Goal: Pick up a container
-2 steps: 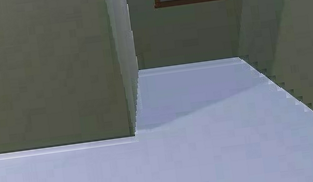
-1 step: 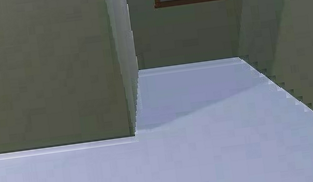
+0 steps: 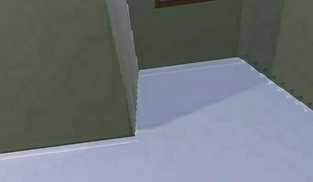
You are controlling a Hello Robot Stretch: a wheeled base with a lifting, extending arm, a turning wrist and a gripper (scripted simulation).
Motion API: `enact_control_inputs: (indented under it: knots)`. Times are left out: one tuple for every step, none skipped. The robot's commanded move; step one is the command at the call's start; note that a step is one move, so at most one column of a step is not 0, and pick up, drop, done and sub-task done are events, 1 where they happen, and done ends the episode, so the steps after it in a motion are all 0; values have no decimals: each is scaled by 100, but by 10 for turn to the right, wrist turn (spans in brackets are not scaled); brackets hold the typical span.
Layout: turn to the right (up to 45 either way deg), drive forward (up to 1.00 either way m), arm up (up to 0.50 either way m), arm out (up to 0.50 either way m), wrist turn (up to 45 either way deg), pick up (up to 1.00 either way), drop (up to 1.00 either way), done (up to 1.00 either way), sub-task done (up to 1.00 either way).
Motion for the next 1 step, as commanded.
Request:
enact_control_inputs:
  knots:
    - [0, 0, 0, 0, 450, 0, 0, 0, 0]
